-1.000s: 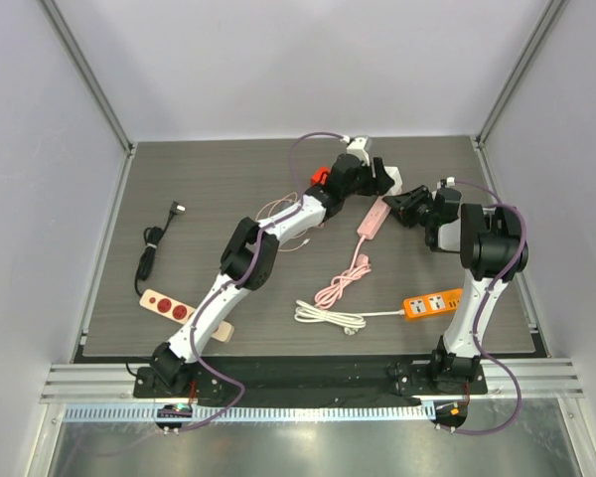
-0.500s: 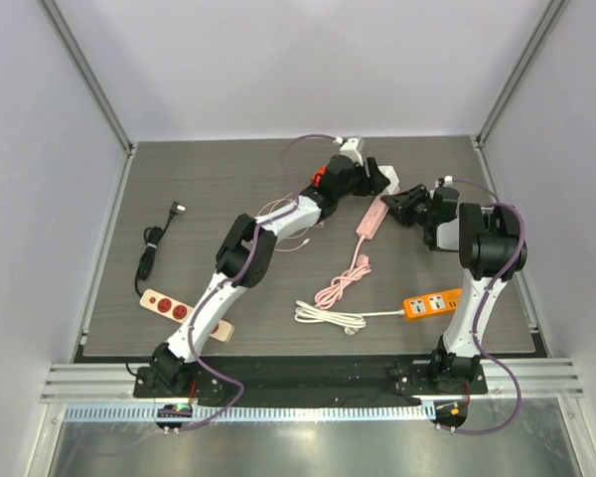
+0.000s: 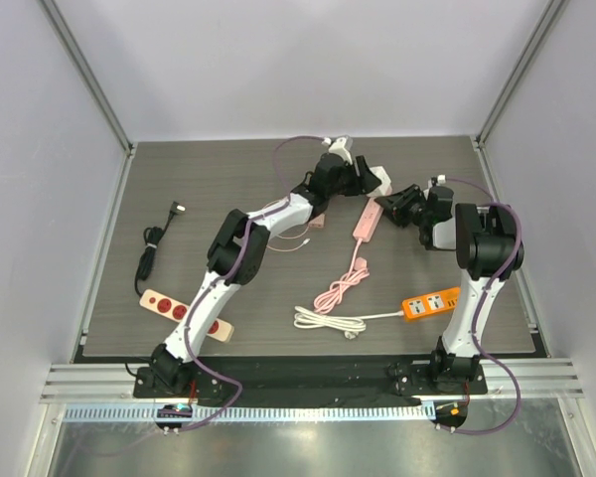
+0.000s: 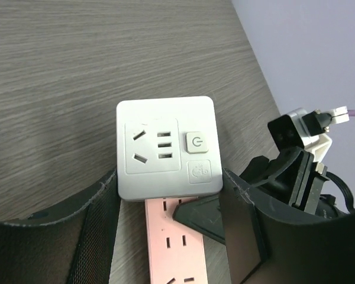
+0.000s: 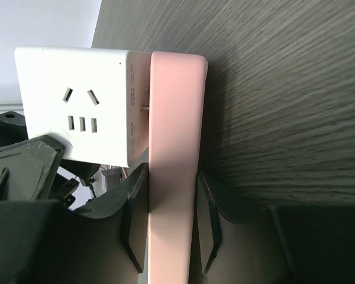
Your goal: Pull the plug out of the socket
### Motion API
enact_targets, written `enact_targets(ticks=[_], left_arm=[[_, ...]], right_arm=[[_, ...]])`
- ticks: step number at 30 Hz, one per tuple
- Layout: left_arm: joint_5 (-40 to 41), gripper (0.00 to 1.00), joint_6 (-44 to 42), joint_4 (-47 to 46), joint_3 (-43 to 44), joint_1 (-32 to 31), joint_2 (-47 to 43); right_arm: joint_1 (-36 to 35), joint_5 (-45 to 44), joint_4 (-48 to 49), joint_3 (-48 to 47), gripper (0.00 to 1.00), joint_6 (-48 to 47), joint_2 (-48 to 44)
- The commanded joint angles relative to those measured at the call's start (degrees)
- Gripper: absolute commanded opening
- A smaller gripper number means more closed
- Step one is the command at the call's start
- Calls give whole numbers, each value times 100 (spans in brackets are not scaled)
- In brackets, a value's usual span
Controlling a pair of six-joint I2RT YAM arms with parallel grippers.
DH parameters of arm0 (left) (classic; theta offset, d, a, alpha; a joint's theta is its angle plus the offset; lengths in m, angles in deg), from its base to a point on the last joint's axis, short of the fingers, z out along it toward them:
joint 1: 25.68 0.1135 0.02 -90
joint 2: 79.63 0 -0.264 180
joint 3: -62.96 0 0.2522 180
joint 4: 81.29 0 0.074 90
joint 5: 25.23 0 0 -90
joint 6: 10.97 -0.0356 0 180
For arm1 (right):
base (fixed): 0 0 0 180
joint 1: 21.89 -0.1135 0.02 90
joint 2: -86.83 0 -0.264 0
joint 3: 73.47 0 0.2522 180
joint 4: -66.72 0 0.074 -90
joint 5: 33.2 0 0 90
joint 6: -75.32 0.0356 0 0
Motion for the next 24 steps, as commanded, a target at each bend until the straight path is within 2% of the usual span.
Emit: enact_targets(ticks=[1, 2, 3, 4, 10, 14, 16, 17, 19, 20, 24], left_arm=[[481, 0, -386, 357, 269, -71, -458], [754, 0, -1034, 635, 487, -133, -467], [1165, 0, -1258, 846, 568, -195, -476], [1178, 0, -1304, 927, 595, -187, -485], [397, 0, -672, 304, 226, 51, -616], [589, 0, -698, 207, 165, 68, -765], [729, 0, -654, -143, -324, 60, -950], [721, 0, -558, -745, -580, 68, -1177], [573, 0, -199, -1372, -1116, 95, -1328], [424, 0, -57, -1819, -1206, 121, -1381], [212, 0, 374, -2263, -1251, 139, -1312]], right_arm=[[36, -319, -337, 16, 1, -462, 64], [45, -319, -345, 16, 1, -470, 55], [36, -328, -354, 16, 1, -470, 64], [45, -337, -354, 16, 1, -470, 46], [45, -407, -503, 7, 1, -532, 29], [36, -618, -706, 24, 1, -594, -41], [45, -688, -715, 68, 1, -585, -85], [45, -732, -706, 86, 1, -567, -103], [45, -768, -715, 103, 1, -585, -138], [45, -785, -749, 103, 1, -602, -147], [36, -873, -890, 77, 1, -707, -182]])
